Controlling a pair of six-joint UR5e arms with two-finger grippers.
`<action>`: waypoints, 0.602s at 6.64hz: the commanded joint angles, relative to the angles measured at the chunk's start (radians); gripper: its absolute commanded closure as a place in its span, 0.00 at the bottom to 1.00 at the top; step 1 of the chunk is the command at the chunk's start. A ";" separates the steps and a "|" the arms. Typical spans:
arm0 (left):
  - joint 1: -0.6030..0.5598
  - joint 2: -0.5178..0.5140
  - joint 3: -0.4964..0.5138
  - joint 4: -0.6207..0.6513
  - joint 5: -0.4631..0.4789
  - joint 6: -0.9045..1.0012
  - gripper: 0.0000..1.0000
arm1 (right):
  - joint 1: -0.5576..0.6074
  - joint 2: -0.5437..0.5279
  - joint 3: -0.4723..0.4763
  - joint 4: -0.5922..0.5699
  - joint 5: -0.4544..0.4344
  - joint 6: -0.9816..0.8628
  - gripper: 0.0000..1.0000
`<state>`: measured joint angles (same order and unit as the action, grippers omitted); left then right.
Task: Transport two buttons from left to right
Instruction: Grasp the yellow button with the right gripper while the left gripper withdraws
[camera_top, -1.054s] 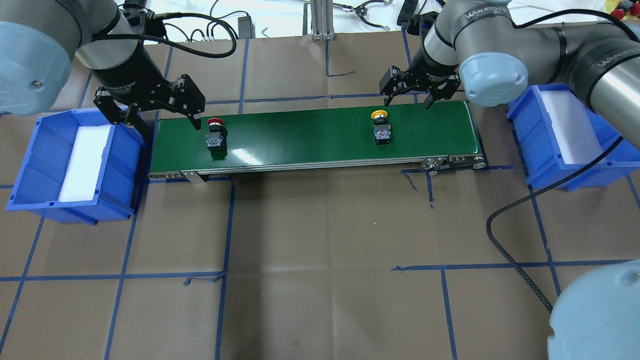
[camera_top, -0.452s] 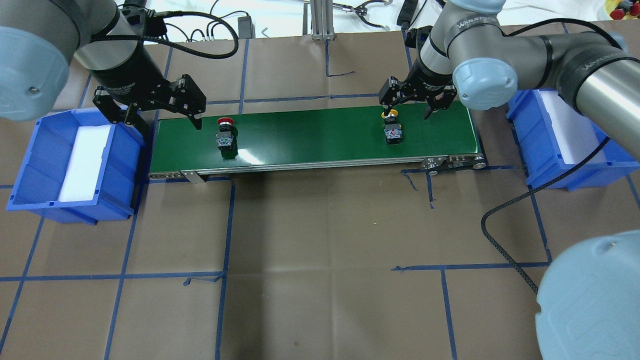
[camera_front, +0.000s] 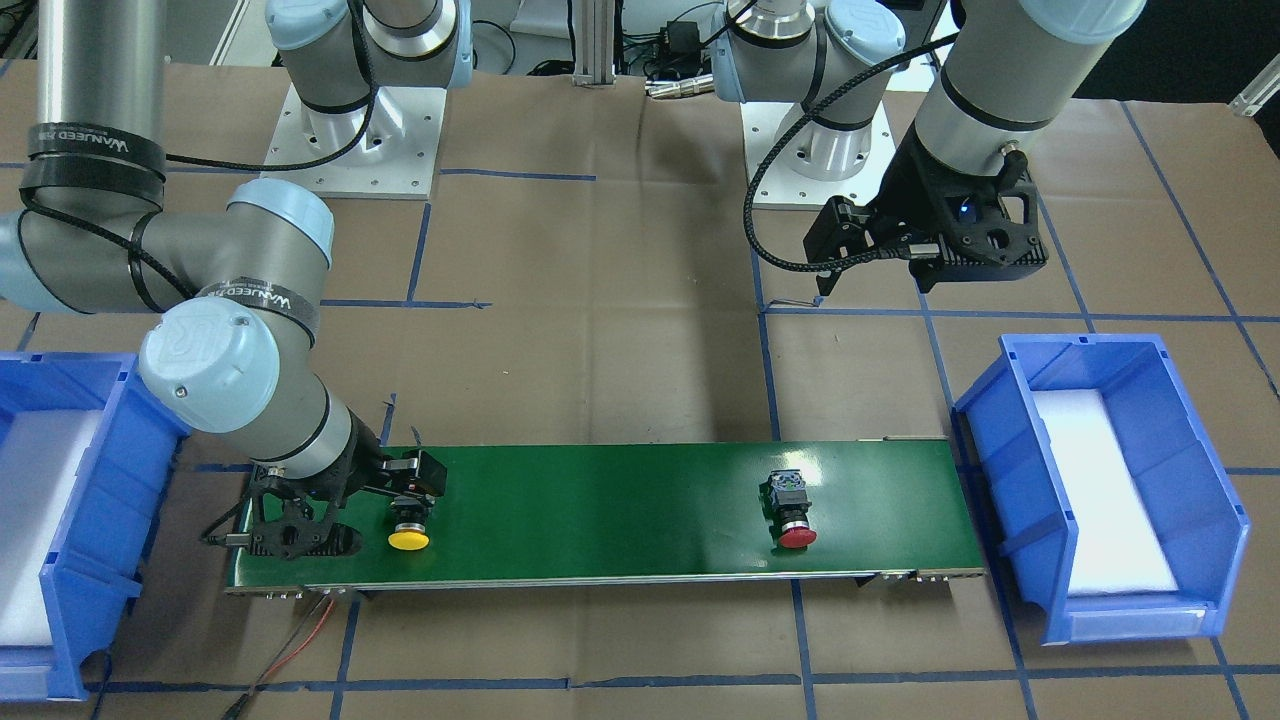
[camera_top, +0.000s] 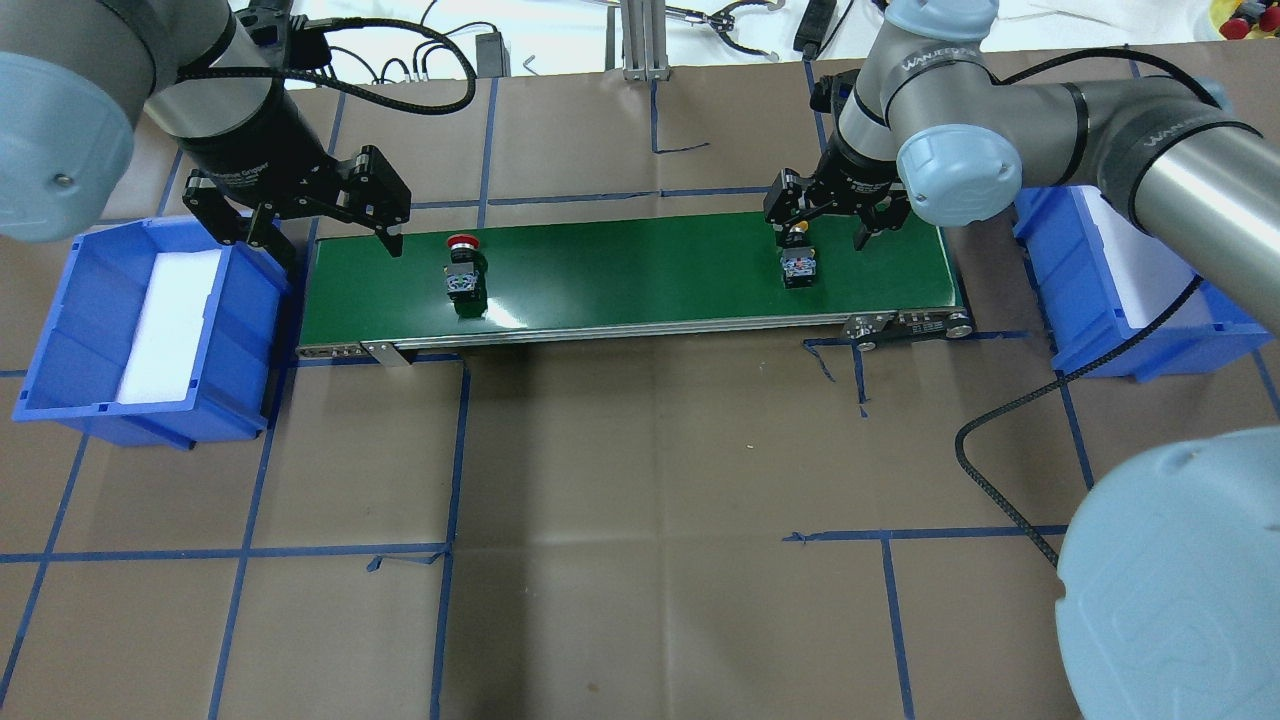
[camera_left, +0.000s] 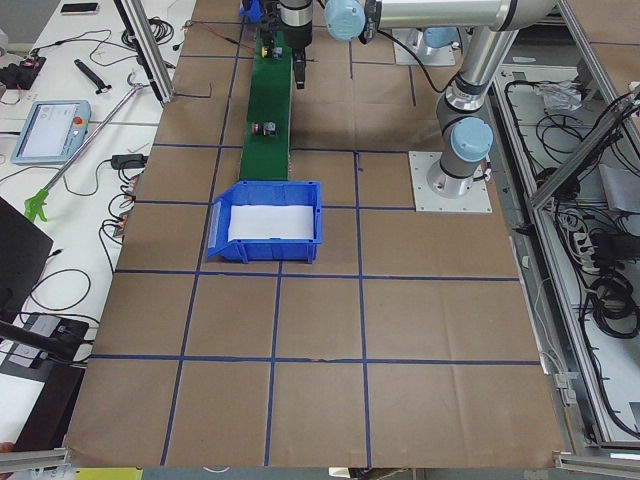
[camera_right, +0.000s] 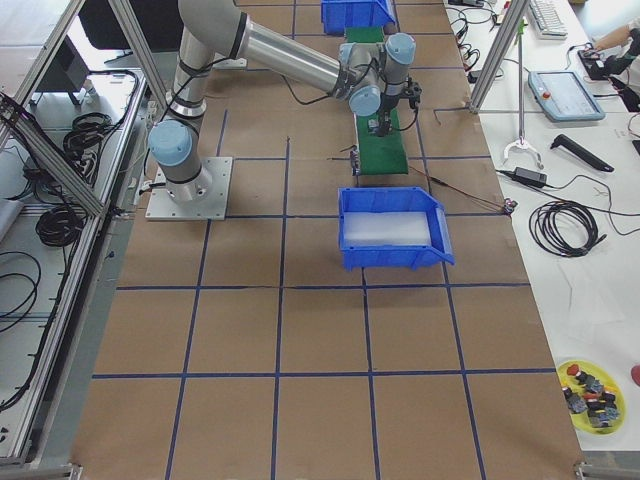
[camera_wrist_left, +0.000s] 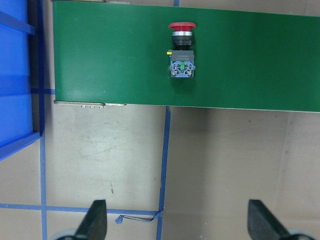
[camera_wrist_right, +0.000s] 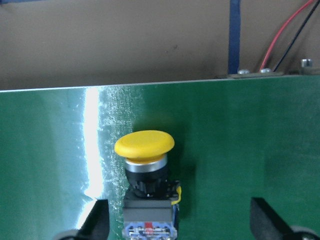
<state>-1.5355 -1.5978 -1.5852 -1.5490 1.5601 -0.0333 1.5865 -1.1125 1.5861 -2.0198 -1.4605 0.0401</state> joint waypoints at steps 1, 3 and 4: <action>-0.002 -0.001 -0.002 0.003 0.035 -0.003 0.00 | 0.001 0.014 0.000 0.000 -0.011 0.001 0.00; -0.002 -0.002 0.004 0.003 0.031 -0.007 0.00 | 0.000 0.025 -0.002 -0.008 -0.017 -0.002 0.17; -0.003 -0.005 0.010 0.004 0.031 -0.008 0.00 | 0.000 0.034 -0.002 -0.008 -0.067 -0.006 0.37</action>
<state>-1.5376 -1.6005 -1.5815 -1.5459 1.5910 -0.0396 1.5863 -1.0882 1.5851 -2.0262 -1.4895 0.0380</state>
